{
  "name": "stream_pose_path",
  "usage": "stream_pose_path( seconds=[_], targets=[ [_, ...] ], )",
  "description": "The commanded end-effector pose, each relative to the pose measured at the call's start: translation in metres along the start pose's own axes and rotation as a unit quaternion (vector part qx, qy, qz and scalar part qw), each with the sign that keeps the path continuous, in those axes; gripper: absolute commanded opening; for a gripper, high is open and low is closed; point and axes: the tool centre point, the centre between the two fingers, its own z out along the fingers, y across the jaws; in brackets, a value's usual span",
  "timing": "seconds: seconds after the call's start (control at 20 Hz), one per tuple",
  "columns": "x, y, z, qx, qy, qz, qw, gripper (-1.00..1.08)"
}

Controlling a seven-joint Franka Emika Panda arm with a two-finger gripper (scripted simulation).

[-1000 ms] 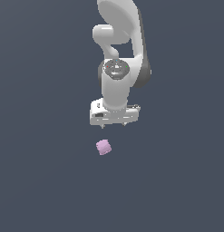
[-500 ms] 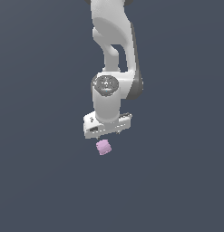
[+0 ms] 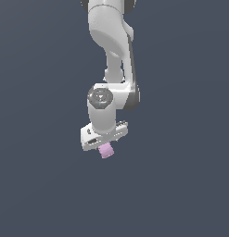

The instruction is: Pick up the object and move it to a goal position.

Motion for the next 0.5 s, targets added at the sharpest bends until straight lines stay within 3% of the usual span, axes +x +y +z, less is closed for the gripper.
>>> stream_pose_path(
  seconds=[0.0,0.45],
  targets=[
    [0.0014,0.0032,0.0032,0.000,0.002,-0.009,1.0000,1.00],
    [0.0013,0.0046,0.0107,0.000,0.002,-0.011,0.9999,1.00]
  ],
)
